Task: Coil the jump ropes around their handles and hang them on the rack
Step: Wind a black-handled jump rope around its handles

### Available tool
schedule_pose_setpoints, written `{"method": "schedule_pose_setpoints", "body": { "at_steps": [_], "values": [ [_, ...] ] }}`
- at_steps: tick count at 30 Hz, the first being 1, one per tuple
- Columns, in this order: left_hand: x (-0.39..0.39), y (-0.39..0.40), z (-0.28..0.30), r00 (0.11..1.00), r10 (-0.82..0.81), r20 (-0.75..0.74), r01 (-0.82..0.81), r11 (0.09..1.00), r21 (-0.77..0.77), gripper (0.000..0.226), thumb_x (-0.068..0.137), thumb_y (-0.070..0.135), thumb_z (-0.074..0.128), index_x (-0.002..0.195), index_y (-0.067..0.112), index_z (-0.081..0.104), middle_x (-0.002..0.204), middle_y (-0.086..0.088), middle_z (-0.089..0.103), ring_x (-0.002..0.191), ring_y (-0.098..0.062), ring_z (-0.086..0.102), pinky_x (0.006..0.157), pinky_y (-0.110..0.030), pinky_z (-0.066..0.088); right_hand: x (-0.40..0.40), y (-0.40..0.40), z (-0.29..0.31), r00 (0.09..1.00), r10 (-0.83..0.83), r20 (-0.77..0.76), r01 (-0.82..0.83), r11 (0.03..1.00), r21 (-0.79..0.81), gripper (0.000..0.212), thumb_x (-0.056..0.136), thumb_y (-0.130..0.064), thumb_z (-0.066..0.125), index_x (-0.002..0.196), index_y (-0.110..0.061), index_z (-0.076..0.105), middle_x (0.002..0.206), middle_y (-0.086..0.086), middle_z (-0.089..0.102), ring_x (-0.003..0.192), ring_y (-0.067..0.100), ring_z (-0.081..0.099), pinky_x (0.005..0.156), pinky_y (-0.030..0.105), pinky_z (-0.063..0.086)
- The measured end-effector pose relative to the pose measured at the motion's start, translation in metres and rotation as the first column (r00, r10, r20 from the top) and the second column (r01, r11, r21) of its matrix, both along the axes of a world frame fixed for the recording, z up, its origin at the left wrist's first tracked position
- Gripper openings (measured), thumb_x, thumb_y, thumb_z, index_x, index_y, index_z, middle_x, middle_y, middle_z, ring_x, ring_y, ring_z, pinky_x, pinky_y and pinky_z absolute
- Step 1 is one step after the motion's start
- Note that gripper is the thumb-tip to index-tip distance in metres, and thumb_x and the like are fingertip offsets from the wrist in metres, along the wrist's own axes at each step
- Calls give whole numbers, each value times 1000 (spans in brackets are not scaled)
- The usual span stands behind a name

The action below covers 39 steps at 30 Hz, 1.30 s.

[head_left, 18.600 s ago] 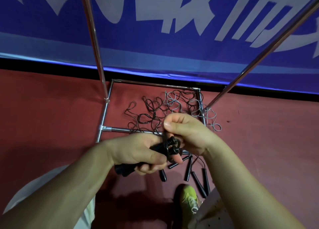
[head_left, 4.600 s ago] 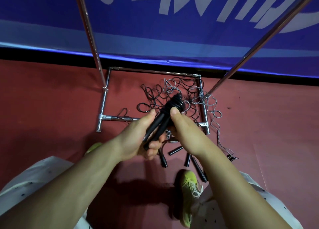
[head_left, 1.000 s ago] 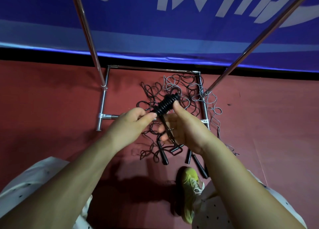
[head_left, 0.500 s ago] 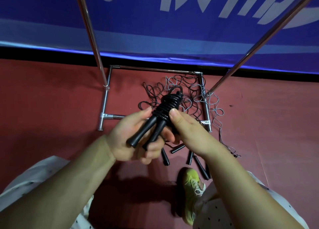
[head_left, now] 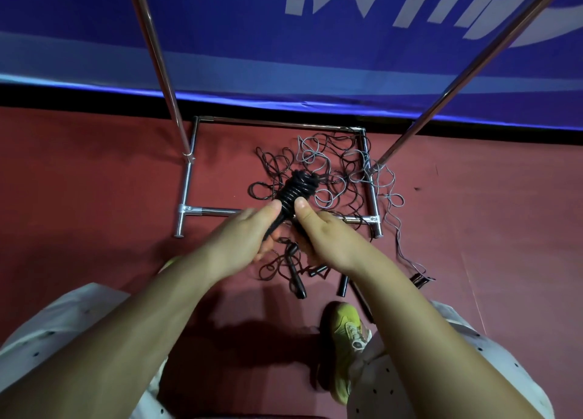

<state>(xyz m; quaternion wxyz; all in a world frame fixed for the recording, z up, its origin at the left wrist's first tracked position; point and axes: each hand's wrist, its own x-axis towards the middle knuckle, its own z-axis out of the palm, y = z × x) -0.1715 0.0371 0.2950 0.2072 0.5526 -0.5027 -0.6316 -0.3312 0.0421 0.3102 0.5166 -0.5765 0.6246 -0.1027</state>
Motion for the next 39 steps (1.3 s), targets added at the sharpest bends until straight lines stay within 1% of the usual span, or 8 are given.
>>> {"method": "schedule_pose_setpoints", "body": {
  "at_steps": [7, 11, 17, 24, 29, 32, 36, 39],
  "values": [
    [6, -8, -3, 991, 108, 81, -104, 993, -46, 38, 81, 57, 48, 67, 21, 51, 57, 9, 47, 50, -9, 41, 53, -27, 32, 5, 3, 1, 998, -20, 67, 22, 999, -29, 67, 101, -50, 24, 66, -1, 53, 51, 0, 45, 49, 14, 42, 59, 30, 35],
    [10, -11, -2, 983, 180, 32, -179, 983, -34, 31, 97, 41, 48, 76, 18, 54, 59, 7, 48, 53, -10, 42, 53, -24, 33, -2, -1, 2, 987, -74, 140, 76, 997, -8, 75, 100, -55, 17, 59, -11, 61, 48, 1, 57, 44, 12, 50, 54, 24, 38],
    [6, -9, 10, 946, 261, -195, -245, 964, 102, 18, 100, 33, 44, 106, 29, 61, 57, 4, 46, 50, -10, 41, 56, -26, 36, -1, -4, -5, 898, -295, 325, 210, 939, 272, 69, 101, -52, 20, 89, -6, 70, 54, 2, 61, 46, 16, 51, 50, 24, 41],
    [9, -8, 22, 835, 225, -503, -45, 938, 345, 27, 79, 50, 45, 84, 27, 59, 58, 4, 40, 47, -9, 38, 55, -26, 33, -5, -4, 2, 715, -402, 572, 86, 862, 499, 54, 96, -42, 38, 117, 3, 59, 73, 5, 67, 67, 16, 64, 63, 32, 54],
    [11, -9, 27, 825, 195, -530, 12, 932, 362, 38, 80, 52, 41, 67, 30, 70, 55, 6, 42, 48, -7, 33, 50, -21, 21, -4, -3, 4, 682, -401, 612, 85, 874, 478, 27, 81, -34, 55, 75, -14, 72, 64, 0, 52, 59, 11, 49, 67, 33, 55],
    [15, -9, 28, 812, 211, -545, 20, 922, 387, 39, 80, 52, 42, 66, 28, 69, 55, 5, 42, 48, -7, 33, 47, -20, 22, -1, -3, 5, 706, -371, 603, 95, 893, 439, 26, 81, -33, 55, 70, -16, 71, 60, -3, 50, 58, 10, 44, 68, 33, 55],
    [19, -12, 25, 851, 272, -448, -82, 913, 400, 29, 80, 53, 48, 75, 28, 61, 56, 5, 41, 47, -8, 36, 44, -19, 25, 1, -6, 8, 885, -194, 424, 159, 980, 117, 30, 101, -23, 44, 74, -13, 55, 60, -2, 56, 59, 15, 58, 71, 35, 52],
    [13, -12, 17, 930, 271, -249, -202, 941, 271, 23, 95, 43, 46, 85, 26, 58, 57, 4, 44, 46, -8, 37, 47, -21, 23, 6, -6, 7, 981, 8, -195, -59, 963, -261, 30, 102, -30, 40, 81, -11, 50, 74, 11, 65, 74, 34, 61, 69, 39, 49]
  ]
}}
